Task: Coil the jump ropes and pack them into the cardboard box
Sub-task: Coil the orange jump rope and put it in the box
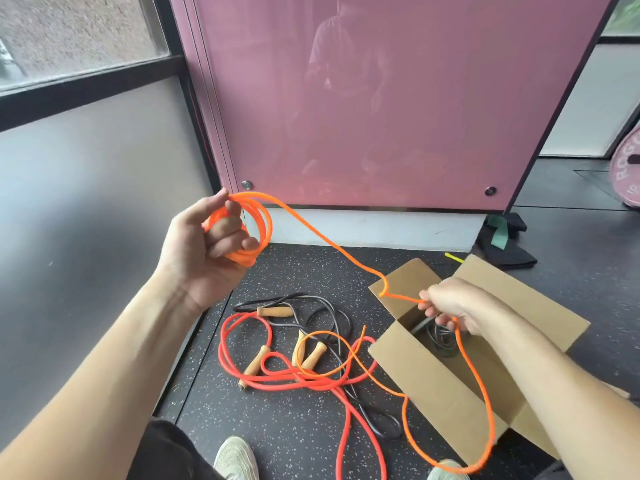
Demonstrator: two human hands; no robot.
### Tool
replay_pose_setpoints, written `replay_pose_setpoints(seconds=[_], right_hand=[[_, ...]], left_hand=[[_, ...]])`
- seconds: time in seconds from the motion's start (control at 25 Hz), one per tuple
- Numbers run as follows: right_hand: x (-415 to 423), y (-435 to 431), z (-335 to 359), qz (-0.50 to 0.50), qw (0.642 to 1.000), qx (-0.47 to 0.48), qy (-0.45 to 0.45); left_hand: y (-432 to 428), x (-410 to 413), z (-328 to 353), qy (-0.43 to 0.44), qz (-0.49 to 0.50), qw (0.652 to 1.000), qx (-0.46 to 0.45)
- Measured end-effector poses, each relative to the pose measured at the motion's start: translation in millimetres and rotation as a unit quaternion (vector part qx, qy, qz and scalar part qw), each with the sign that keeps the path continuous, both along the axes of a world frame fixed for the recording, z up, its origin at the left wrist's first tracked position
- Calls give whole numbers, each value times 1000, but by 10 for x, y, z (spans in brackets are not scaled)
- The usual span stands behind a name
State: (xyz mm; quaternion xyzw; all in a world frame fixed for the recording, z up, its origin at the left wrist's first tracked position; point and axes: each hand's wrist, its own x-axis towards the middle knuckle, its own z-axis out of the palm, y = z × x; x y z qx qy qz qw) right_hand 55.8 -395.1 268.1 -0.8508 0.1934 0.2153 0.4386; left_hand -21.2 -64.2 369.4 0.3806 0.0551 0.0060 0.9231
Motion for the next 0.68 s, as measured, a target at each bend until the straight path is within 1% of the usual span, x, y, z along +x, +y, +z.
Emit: replay_pose_setpoints(seconds=[0.04, 0.12, 0.2, 0.24, 0.32, 0.36, 0.4, 0.44, 0.48, 0.52, 0.56, 0.6, 0.64, 0.68], right_hand=[[6, 6, 18, -14, 1000, -16, -14], [97, -69, 85, -75, 995, -10, -70], [134, -150, 168, -108, 988, -17, -113], [119, -161, 169, -95, 986, -53, -123], [27, -41, 130, -7, 973, -184, -141], [-40, 69, 99, 34, 957, -228, -174], [-112, 192, 99, 73, 941, -225, -241], [-185, 334, 126, 108, 921, -173, -332], [-265, 497, 173, 151, 893, -96, -413], [-367, 684, 225, 192, 872, -14, -449], [-475, 854, 253, 221, 869, 60, -439], [-547, 982, 229, 236, 875, 114, -406], [-571, 1061, 193, 240, 886, 128, -376], [-549, 1087, 156, 246, 890, 106, -368]], left_hand=[[31, 25, -9, 2, 33, 999, -24], [98, 82, -33, 14, 97, 993, -58], [107, 115, -70, 27, 108, 991, -69], [78, 125, -87, 31, 97, 993, -59], [-51, 145, -131, 46, 72, 996, -6], [-135, 150, -155, 57, 58, 996, 30], [-226, 157, -181, 70, 43, 994, 71], [-322, 160, -211, 81, 28, 989, 119], [-428, 155, -249, 93, 15, 980, 173], [-538, 149, -296, 102, 4, 969, 224], [-649, 136, -342, 110, -6, 958, 263], [-746, 119, -384, 116, -17, 950, 288], [-818, 99, -416, 120, -29, 945, 302], [-864, 80, -436, 122, -43, 943, 307]])
